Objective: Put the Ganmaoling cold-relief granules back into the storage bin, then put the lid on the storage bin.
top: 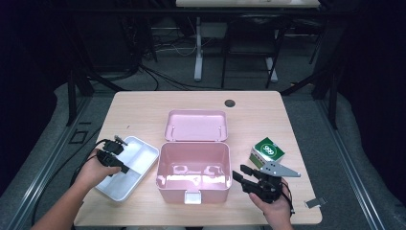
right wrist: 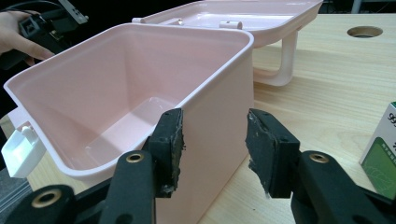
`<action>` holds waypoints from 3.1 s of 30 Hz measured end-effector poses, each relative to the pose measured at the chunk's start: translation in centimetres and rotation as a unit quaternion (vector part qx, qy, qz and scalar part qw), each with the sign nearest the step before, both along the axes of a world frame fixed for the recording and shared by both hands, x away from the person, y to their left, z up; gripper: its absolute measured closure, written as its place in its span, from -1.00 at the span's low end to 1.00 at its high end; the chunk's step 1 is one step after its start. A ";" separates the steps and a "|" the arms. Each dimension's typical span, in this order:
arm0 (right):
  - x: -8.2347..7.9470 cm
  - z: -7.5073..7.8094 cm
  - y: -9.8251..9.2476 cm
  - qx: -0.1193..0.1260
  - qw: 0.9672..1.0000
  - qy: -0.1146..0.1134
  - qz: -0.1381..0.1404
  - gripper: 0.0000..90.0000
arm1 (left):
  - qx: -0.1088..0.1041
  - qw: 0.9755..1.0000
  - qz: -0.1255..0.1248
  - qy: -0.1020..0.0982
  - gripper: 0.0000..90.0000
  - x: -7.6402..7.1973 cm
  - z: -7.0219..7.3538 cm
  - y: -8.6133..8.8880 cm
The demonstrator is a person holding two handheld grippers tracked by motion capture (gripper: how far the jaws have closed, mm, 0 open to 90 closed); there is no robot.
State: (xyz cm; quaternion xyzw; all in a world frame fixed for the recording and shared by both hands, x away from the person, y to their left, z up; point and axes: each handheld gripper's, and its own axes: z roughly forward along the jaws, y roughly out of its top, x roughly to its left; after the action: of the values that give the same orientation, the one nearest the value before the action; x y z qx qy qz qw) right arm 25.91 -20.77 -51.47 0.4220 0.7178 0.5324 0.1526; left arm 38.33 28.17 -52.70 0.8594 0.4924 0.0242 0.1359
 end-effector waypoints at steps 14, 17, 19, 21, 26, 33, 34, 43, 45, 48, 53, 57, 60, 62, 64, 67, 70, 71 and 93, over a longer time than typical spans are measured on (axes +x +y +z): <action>0.2 0.4 -1.0 0.009 1.000 -0.004 -0.015 0.14 | -0.080 0.985 0.042 -0.145 0.05 -2.6 3.5 1.4; 0.2 0.6 -1.3 0.013 1.000 -0.006 -0.016 0.07 | -0.074 0.983 0.035 -0.165 0.04 -3.0 4.4 1.2; 0.3 0.5 -1.4 0.012 1.000 -0.009 -0.016 0.02 | -0.075 0.980 0.023 -0.181 0.03 -3.5 4.9 1.2; 0.5 0.5 -1.5 0.002 1.000 -0.007 -0.017 -0.01 | -0.076 0.980 0.014 -0.182 -0.01 -3.9 5.0 1.2; 0.5 0.6 -1.4 -0.033 0.998 -0.014 -0.043 -0.10 | -0.078 0.982 -0.012 -0.169 -0.05 -4.1 4.9 0.9; 1.9 0.7 -1.3 -0.042 0.997 0.009 -0.058 -0.26 | -0.089 0.987 -0.006 -0.135 0.01 -4.0 4.9 0.8; 2.1 0.8 -1.4 -0.045 0.997 0.017 -0.059 -0.28 | -0.088 0.987 -0.004 -0.135 0.00 -4.0 4.9 0.8; 4.1 2.1 -1.7 -0.143 0.987 0.057 -0.035 -0.42 | -0.088 0.985 -0.020 -0.148 -0.29 -4.1 5.4 0.5; 4.6 2.3 -1.7 -0.161 0.984 0.070 -0.034 -0.44 | -0.090 0.985 -0.021 -0.148 -0.29 -4.2 5.5 0.5; 5.1 2.6 -1.7 -0.176 0.980 0.088 -0.027 -0.46 | -0.089 0.985 -0.028 -0.147 -0.30 -4.3 5.5 0.5; 6.1 3.5 -1.6 -0.195 0.973 0.119 -0.016 -0.49 | -0.086 0.985 -0.030 -0.149 -0.29 -4.3 5.6 0.5; 7.0 4.4 -1.5 -0.229 0.964 0.136 -0.019 -0.51 | -0.087 0.985 -0.029 -0.147 -0.29 -4.3 5.7 0.4; 7.8 5.0 -1.4 -0.250 0.956 0.154 -0.019 -0.59 | -0.093 0.985 -0.031 -0.145 -0.29 -4.4 5.8 0.4; 8.3 5.4 -1.4 -0.254 0.953 0.167 -0.011 -0.64 | -0.097 0.985 -0.031 -0.141 -0.28 -4.4 5.8 0.4; 8.9 5.6 -1.2 -0.258 0.949 0.181 -0.010 -0.67 | -0.099 0.984 -0.031 -0.142 -0.28 -4.4 5.8 0.5; 9.7 5.8 -1.0 -0.269 0.941 0.204 -0.003 -0.71 | -0.099 0.984 -0.034 -0.142 -0.28 -4.4 5.8 0.5; 10.6 5.9 -0.8 -0.283 0.931 0.231 0.008 -0.82 | -0.102 0.984 -0.034 -0.144 -0.28 -4.4 6.0 0.6; 10.8 5.9 -0.7 -0.294 0.927 0.233 0.004 -0.83 | -0.102 0.984 -0.033 -0.145 -0.28 -4.4 6.0 0.6; 16.5 3.9 -3.5 -0.362 0.870 0.333 -0.003 -0.92 | -0.104 0.982 -0.030 -0.153 -0.32 -4.3 6.2 0.8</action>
State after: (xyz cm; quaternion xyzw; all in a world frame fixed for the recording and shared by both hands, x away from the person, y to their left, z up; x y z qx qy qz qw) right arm 42.45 -24.24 -47.54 0.4918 0.8672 0.0621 0.0484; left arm 33.99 28.95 -46.52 0.8411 0.4395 0.1003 0.2989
